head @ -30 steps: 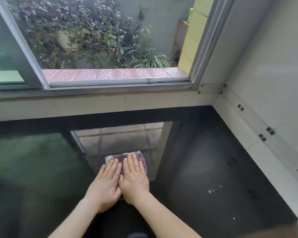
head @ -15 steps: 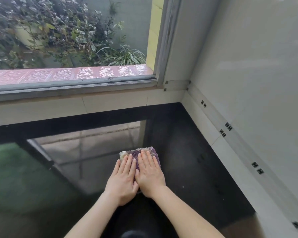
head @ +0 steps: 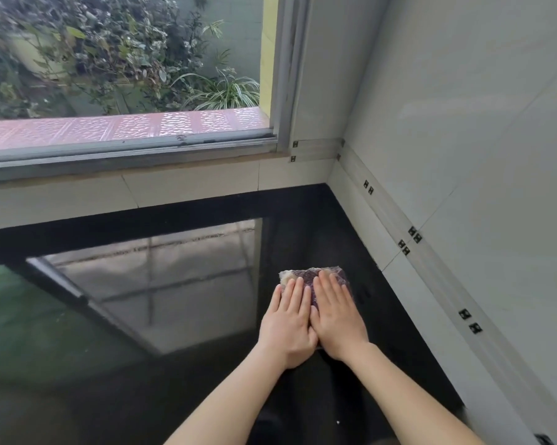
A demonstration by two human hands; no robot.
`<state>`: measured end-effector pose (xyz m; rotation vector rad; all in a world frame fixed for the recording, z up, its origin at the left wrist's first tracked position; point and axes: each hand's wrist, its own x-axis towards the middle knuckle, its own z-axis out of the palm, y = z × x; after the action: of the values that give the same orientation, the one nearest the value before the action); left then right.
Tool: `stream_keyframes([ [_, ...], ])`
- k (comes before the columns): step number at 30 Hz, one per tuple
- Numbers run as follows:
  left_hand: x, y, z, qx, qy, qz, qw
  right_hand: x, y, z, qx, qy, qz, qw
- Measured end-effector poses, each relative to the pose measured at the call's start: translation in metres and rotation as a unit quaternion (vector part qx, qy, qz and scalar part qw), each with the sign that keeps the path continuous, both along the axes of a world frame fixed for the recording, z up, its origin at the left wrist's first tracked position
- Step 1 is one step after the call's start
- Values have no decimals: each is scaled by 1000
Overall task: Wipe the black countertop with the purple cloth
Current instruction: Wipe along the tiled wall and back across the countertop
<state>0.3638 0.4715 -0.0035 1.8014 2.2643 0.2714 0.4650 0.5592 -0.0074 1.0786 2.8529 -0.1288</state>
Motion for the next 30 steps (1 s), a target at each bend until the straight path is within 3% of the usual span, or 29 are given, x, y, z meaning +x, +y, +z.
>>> stream_keyframes([
  [15, 47, 63, 0, 17, -19, -34, 999, 52, 56, 5, -10, -30, -38, 999],
  [22, 41, 86, -4, 21, -26, -31, 999, 45, 83, -2, -10, -9, -35, 999],
  [30, 13, 115, -3, 14, -5, -25, 1000, 15, 117, -5, 18, -60, -3, 998],
])
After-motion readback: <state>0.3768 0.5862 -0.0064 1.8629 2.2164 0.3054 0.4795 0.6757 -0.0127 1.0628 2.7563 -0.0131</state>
